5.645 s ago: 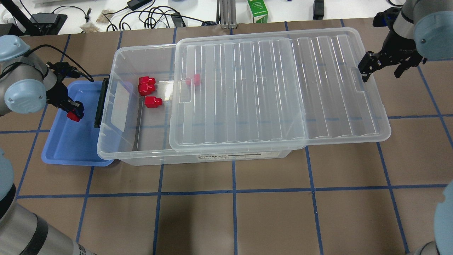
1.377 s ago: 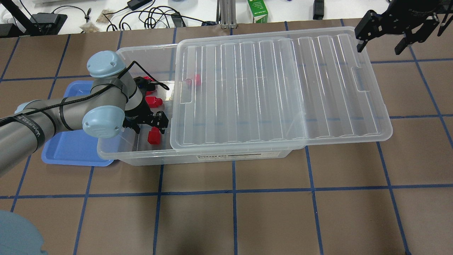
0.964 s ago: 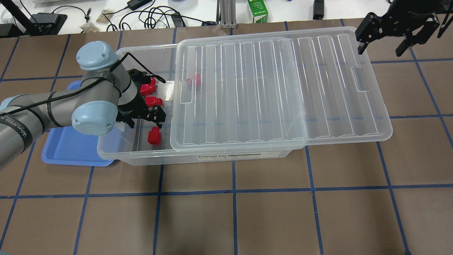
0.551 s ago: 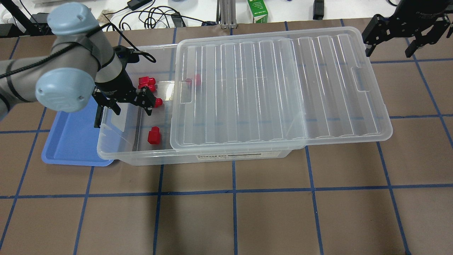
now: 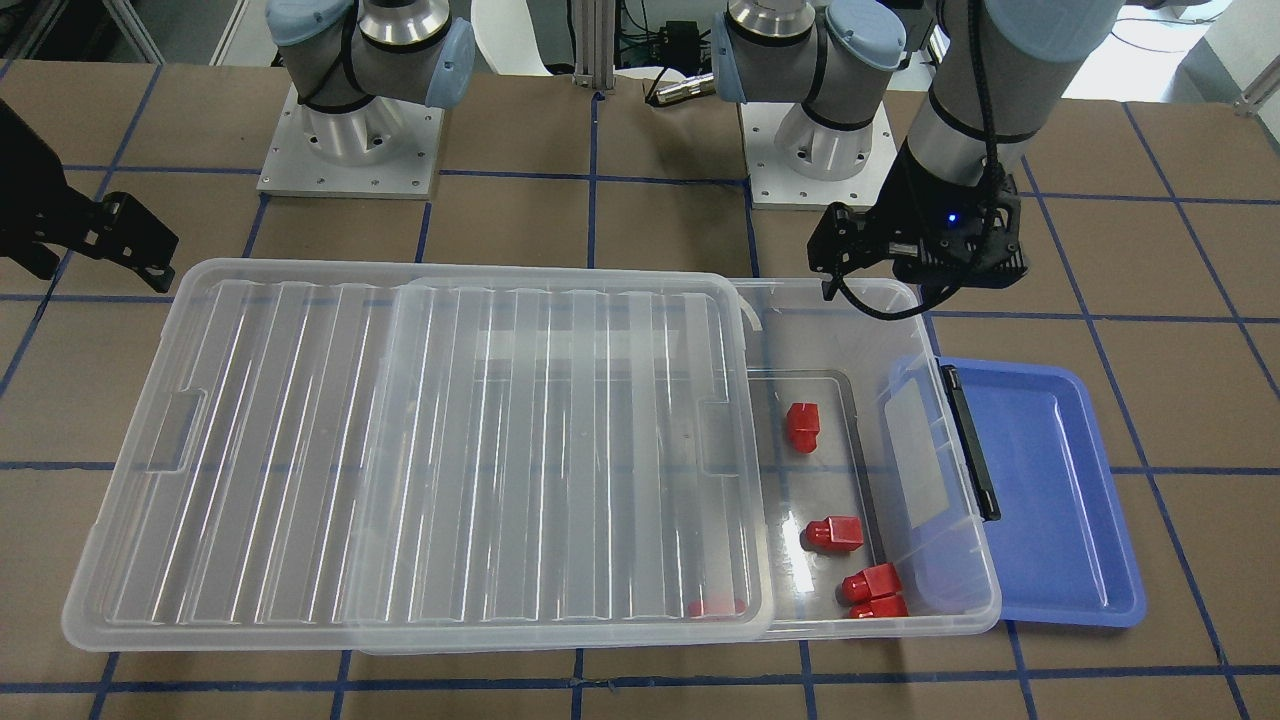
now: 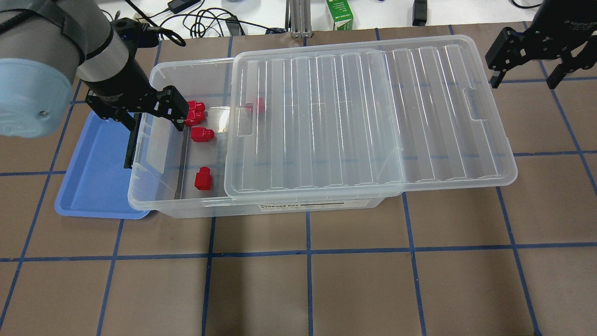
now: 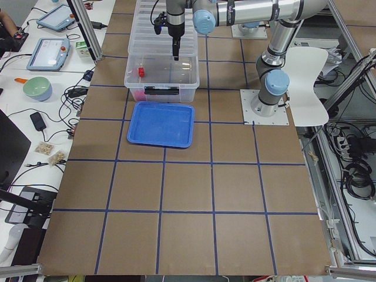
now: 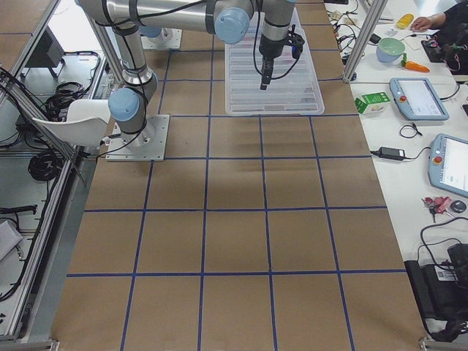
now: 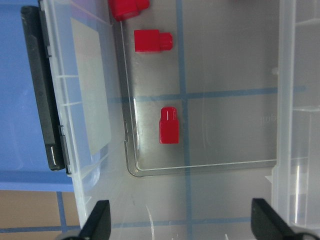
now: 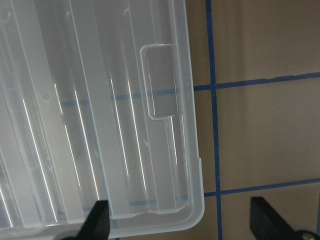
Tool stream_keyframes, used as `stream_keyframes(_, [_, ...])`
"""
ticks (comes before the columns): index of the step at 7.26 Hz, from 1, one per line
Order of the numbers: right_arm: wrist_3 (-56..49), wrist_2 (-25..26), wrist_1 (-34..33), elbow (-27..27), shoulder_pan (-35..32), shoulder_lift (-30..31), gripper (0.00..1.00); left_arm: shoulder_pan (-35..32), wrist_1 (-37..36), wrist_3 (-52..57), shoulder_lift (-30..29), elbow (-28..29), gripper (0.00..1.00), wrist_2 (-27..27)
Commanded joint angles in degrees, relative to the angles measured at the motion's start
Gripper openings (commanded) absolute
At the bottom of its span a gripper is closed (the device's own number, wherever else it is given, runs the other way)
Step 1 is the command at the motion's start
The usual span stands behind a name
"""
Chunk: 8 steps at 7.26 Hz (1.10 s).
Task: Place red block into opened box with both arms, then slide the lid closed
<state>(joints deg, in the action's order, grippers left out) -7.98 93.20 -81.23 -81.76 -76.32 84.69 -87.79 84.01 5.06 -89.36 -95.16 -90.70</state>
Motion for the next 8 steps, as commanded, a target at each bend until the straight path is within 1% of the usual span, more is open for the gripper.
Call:
stream_keyframes(1, [-1.07, 2.07, 0.12, -2.16, 1.34, -0.83, 1.0, -0.45, 0.81, -0.14, -0.37, 2.25, 1.0, 0.52])
stream_keyframes(2, [-4.73, 1.73, -1.2, -3.05, 3.18, -1.28, 1.0, -0.63, 2.11, -0.05, -0.46, 3.3, 1.0, 0.09])
stream_keyframes(3, [-9.98, 1.99, -4.95, -4.27, 5.81, -2.5, 1.0, -0.63, 2.56, -0.14, -0.46, 3.58, 1.0, 0.0])
stream_keyframes(4, [-12.82, 1.47, -8.29, -5.5, 9.14, -3.38, 1.0, -0.54, 2.57, -0.05, -0.46, 3.49, 1.0, 0.0])
stream_keyframes(6, [-14.25, 1.98, -15.15, -7.01, 10.14, -5.49, 1.0, -0.63, 2.57, -0.14, -0.29, 3.32, 1.0, 0.0])
stream_keyframes(7, [-13.3, 1.38, -15.27, -7.36, 10.14, -5.93, 1.0, -0.63, 2.74, -0.14, -0.2, 3.23, 1.0, -0.09])
stream_keyframes(8, [-12.42, 1.2, -17.1, -8.49, 9.79, -6.98, 1.0, -0.63, 2.74, -0.23, -0.2, 3.4, 1.0, -0.09])
